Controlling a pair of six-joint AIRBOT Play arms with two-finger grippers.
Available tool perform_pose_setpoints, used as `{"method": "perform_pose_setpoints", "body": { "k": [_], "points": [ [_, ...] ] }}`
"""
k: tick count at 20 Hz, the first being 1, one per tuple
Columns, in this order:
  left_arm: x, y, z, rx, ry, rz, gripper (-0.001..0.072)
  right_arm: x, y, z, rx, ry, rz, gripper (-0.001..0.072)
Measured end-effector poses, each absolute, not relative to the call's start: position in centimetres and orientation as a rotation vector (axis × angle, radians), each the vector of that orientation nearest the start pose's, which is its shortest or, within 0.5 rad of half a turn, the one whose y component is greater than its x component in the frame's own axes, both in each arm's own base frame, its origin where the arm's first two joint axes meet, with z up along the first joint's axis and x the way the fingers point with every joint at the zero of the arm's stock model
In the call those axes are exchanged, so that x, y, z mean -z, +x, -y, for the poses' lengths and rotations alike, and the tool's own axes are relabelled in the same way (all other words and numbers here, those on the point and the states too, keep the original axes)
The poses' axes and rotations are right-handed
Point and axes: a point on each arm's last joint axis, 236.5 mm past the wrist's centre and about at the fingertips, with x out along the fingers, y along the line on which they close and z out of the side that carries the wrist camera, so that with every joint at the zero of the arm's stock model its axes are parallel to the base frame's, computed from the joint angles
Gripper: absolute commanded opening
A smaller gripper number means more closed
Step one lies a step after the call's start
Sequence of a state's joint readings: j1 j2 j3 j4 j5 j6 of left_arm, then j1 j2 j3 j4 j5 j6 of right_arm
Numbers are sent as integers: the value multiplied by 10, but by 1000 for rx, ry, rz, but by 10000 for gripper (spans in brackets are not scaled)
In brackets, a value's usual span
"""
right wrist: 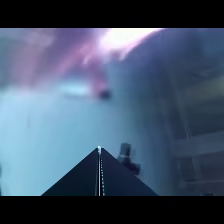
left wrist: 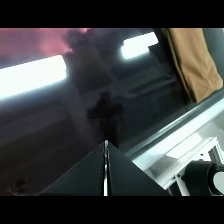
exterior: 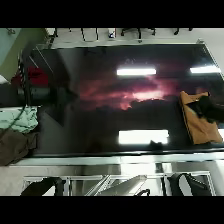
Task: Fold the shirts.
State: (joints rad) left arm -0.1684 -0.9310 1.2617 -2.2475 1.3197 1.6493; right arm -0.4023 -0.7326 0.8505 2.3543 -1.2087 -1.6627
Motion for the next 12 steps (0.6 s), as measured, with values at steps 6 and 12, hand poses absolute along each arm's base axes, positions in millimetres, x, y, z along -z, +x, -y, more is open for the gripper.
{"method": "perform_pose_setpoints", "body": {
  "k": [6, 12],
  "points": [
    [-160, 243, 184, 654, -398, -996, 13, -142, 294, -117, -424, 616, -874, 25],
    [-153, 223, 180, 643, -416, -976, 13, -144, 288, -133, -473, 594, -878, 25]
  ]
}}
